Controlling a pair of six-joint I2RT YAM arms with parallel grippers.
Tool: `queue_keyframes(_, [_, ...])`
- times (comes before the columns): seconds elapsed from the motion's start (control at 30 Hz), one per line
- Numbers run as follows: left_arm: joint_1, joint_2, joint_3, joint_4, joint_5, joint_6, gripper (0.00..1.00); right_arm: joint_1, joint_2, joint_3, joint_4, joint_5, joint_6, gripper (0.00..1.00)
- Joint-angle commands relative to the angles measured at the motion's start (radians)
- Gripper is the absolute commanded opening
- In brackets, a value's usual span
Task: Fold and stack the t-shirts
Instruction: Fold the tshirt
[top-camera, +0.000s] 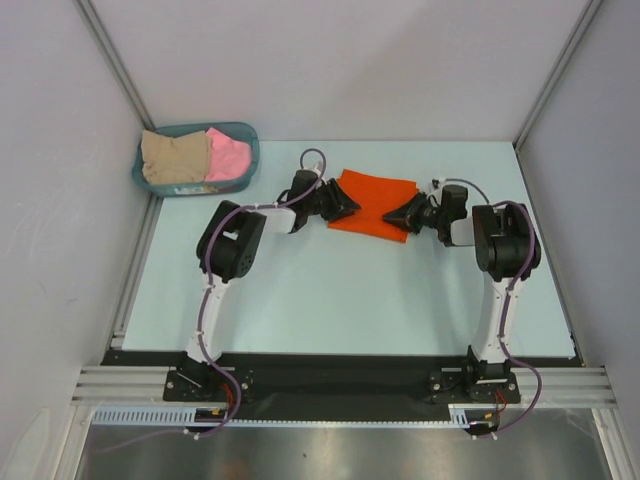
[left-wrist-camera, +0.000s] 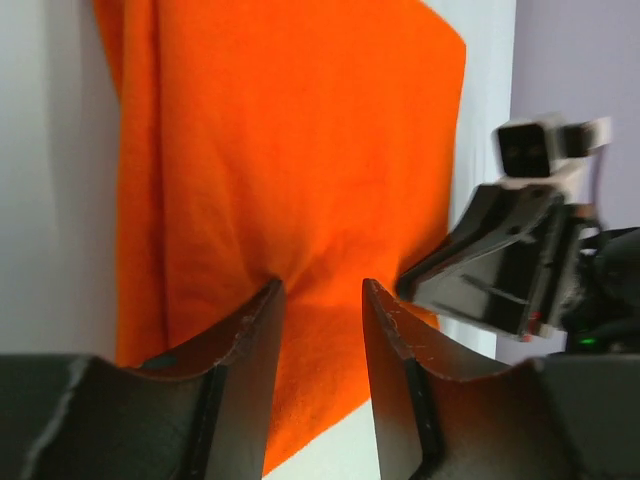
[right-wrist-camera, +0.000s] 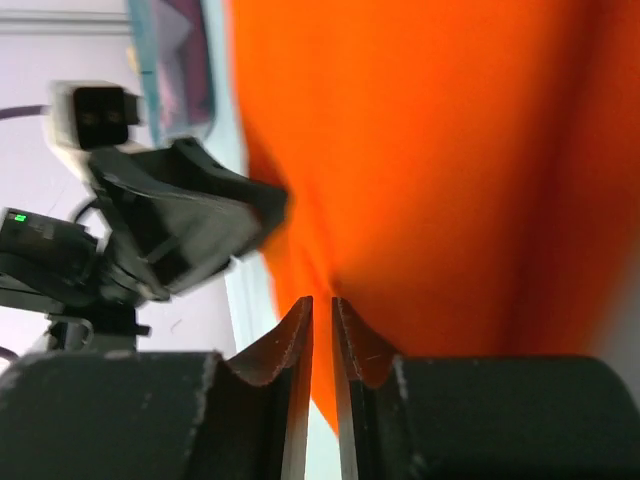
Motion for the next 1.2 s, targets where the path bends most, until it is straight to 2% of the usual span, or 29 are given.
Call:
queue_keyframes(0.0, [0.01,0.008,0.024,-0.013,0.016,0.052,0.44,-0.042,-0.008,-0.064,0.155,-0.053,0.035,0.18])
queue_keyframes(0.23, [0.02,-0.098,-0.022,-0.104,-0.005,0.15,0.44,-0.145,-0.077,-0.237,0.174,-0.065,-0.004,0.17])
queue_keyframes(0.37, [0.02,-0.176,-0.026,-0.115,0.006,0.166,0.46,-0.133,-0.163,-0.209,0.077,-0.053,-0.039,0.17])
queue_keyframes(0.53, [0.008,-0.2,-0.001,-0.102,0.045,0.136,0.48,-0.064,-0.25,-0.132,-0.032,-0.003,-0.067,0.18])
queue_keyframes(0.63, [-0.001,-0.151,0.007,-0.042,0.068,0.092,0.48,-0.023,-0.203,-0.071,-0.021,0.004,-0.05,0.19])
queue_keyframes(0.8, [0.0,-0.101,-0.036,0.041,0.084,0.018,0.45,0.02,-0.092,-0.076,0.123,-0.027,0.059,0.19])
queue_keyframes(1.07, [0.031,-0.261,-0.107,-0.089,0.018,0.176,0.47,-0.042,-0.08,-0.28,0.171,-0.036,-0.011,0.19])
queue_keyframes(1.17, [0.06,-0.29,-0.101,-0.134,0.013,0.231,0.53,-0.111,-0.132,-0.322,0.124,-0.036,-0.065,0.19])
